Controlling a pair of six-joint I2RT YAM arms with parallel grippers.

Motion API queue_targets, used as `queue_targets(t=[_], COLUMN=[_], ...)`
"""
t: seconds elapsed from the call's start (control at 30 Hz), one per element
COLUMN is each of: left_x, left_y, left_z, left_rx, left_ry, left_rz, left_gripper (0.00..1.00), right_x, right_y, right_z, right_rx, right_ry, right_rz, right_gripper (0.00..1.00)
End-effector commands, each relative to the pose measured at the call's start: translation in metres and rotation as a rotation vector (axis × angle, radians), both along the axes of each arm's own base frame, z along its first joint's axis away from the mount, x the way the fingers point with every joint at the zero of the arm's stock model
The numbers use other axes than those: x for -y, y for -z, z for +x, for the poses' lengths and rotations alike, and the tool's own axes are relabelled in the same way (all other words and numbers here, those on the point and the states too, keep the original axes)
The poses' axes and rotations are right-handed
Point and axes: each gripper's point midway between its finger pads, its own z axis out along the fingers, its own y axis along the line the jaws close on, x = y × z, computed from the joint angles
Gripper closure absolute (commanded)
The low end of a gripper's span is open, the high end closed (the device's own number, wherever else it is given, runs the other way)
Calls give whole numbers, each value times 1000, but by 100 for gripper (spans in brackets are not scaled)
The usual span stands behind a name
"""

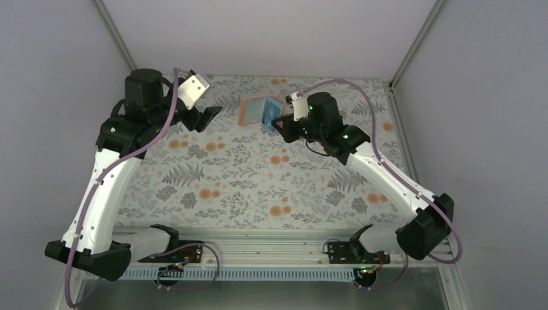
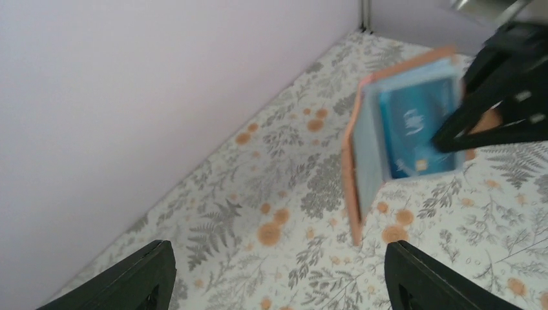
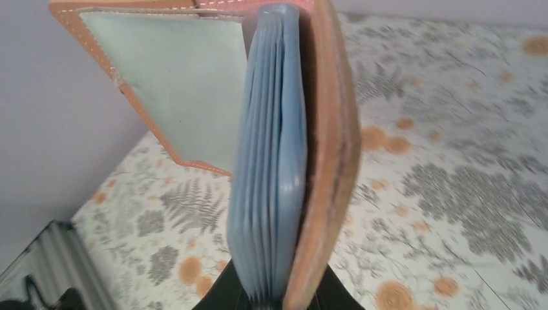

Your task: Take the credit cards out of the card holder

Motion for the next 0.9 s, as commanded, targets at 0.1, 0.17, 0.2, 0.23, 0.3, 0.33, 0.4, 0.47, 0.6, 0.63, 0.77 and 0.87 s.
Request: queue_targets(t=[0.1, 0.17, 0.2, 0.23, 0.3, 0.33, 0.4, 0.47, 0.6, 0.63, 0.77, 0.87], left_x=[60, 74, 78, 81, 88, 92, 97, 99, 96, 96, 94, 92], left_y=[0, 20, 27, 33, 38, 39, 41, 48, 61, 61, 56, 55], left_z=[-62, -66, -63, -59, -57, -58, -57, -49, -32, -31, -29, -29], left_rx=[-139, -230, -252, -271, -304, -320, -349, -366, -373, -370, -342, -332], left_ry=[469, 538, 531, 519, 532, 549, 571, 541, 466, 460, 448, 440], left_rz=[-194, -220, -215, -210, -221, -234, -251, -244, -216, -214, -204, -195], left_gripper=[29, 37, 41, 45, 48, 49, 49, 49, 51, 51, 54, 54], right_x=[2, -10, -14, -16, -21, -24, -27, -29, -34, -36, -40, -40], right_y=[5, -1, -3, -5, -6, -6, -9, -14, -26, -29, -41, -49], right_z=[19, 12, 10, 8, 3, 0, -6, -13, -32, -37, -61, -77], right_rx=[-38, -13, -5, 4, 17, 22, 38, 63, 127, 139, 194, 238], right_ry=[123, 60, 39, 20, -25, -49, -87, -128, -241, -270, -410, -490], right_rz=[-24, -7, -1, 6, 18, 26, 44, 59, 98, 105, 144, 171], right_gripper=[96, 96, 96, 96, 96, 96, 96, 96, 96, 96, 96, 96])
